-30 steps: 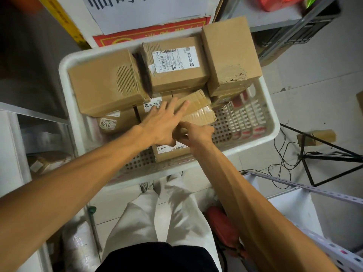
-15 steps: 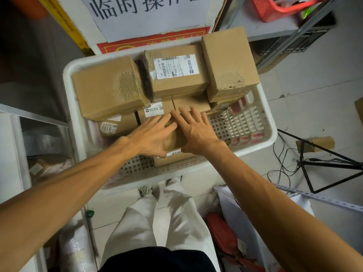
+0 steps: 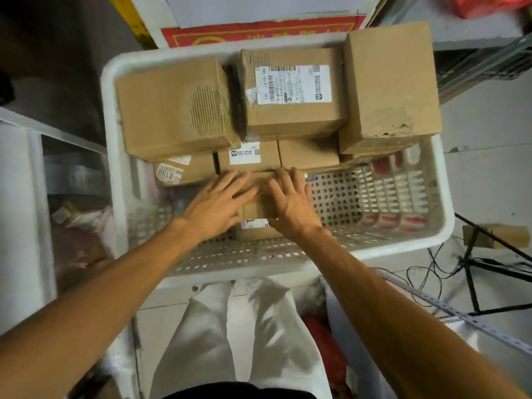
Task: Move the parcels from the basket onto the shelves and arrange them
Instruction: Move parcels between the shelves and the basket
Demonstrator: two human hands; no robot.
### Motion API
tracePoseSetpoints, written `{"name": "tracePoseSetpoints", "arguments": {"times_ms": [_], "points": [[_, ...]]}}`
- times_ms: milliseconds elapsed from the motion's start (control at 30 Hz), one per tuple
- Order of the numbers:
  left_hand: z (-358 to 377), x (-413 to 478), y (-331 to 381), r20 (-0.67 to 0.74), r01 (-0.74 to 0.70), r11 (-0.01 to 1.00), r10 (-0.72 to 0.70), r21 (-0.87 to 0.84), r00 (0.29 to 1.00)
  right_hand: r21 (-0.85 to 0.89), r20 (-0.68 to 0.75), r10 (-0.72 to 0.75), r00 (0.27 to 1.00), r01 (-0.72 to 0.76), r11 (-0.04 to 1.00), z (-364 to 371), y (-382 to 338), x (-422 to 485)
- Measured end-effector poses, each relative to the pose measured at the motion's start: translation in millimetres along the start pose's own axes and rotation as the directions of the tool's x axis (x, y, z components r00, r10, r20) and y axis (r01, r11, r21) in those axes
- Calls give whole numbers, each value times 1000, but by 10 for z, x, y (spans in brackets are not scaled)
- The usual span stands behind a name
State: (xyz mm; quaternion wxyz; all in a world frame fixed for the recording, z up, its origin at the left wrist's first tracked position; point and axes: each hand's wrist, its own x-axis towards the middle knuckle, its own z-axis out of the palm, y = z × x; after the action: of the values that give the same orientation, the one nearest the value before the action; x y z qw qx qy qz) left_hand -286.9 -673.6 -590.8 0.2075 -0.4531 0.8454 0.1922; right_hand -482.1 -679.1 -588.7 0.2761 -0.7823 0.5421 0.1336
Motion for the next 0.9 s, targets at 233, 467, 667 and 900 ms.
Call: {"name": "tracePoseSetpoints", "arguments": {"times_ms": [233,467,667,900], "points": [[94,35,-86,-81,-1,984,-13,-176,997,15,0,-48,999,48,999,70,149,96],[70,4,71,-16,105,983,-108,-154,994,-7,9,9,1000,-9,1000,54,91,62],[-223,-247,156,82,163,959,-148,-231,986,75,45,70,997,-73,994,-232,-13,-148],[-928,-589,232,8,178,939,-184,-295,983,199,11,179,984,-177,964,-844,4,-729]]}}
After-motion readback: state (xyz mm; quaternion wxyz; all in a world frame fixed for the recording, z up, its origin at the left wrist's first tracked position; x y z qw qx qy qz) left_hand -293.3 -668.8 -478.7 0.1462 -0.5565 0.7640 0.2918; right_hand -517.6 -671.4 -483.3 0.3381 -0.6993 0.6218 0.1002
